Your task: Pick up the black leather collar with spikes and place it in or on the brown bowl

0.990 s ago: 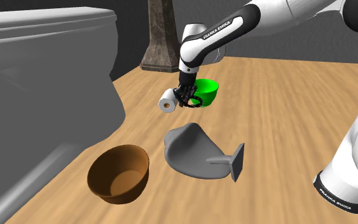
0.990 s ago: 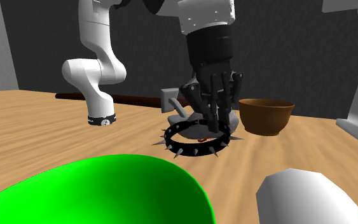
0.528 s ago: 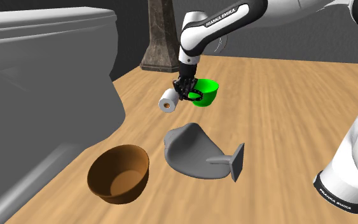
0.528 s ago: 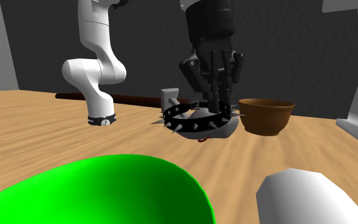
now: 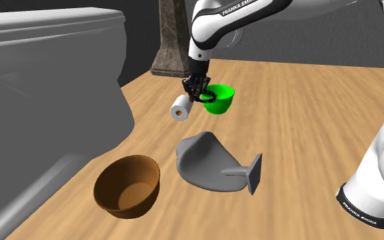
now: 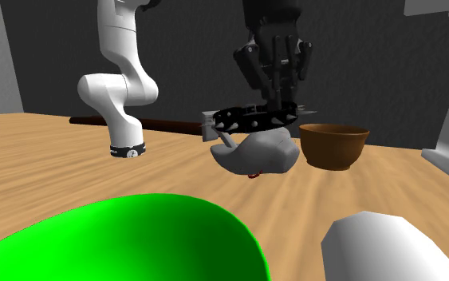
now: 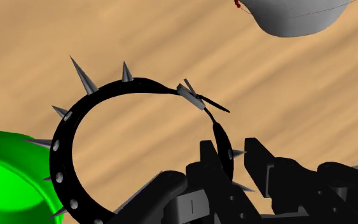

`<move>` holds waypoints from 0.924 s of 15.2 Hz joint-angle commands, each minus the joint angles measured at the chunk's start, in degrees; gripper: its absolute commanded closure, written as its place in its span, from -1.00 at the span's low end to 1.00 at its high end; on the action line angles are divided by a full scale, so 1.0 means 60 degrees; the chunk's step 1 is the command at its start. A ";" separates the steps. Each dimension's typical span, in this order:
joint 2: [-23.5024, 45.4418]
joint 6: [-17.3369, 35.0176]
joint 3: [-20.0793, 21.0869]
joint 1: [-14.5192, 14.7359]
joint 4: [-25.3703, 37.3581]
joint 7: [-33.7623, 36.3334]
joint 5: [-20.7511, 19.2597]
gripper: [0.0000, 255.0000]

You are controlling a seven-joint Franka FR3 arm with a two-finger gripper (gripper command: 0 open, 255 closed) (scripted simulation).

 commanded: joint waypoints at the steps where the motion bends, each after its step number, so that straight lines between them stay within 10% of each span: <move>1: -0.0062 0.0089 0.0162 0.0221 -0.0095 0.0400 -0.0055 1.00; 14: 0.0283 0.0395 0.1332 0.1850 0.0313 0.3418 -0.0638 1.00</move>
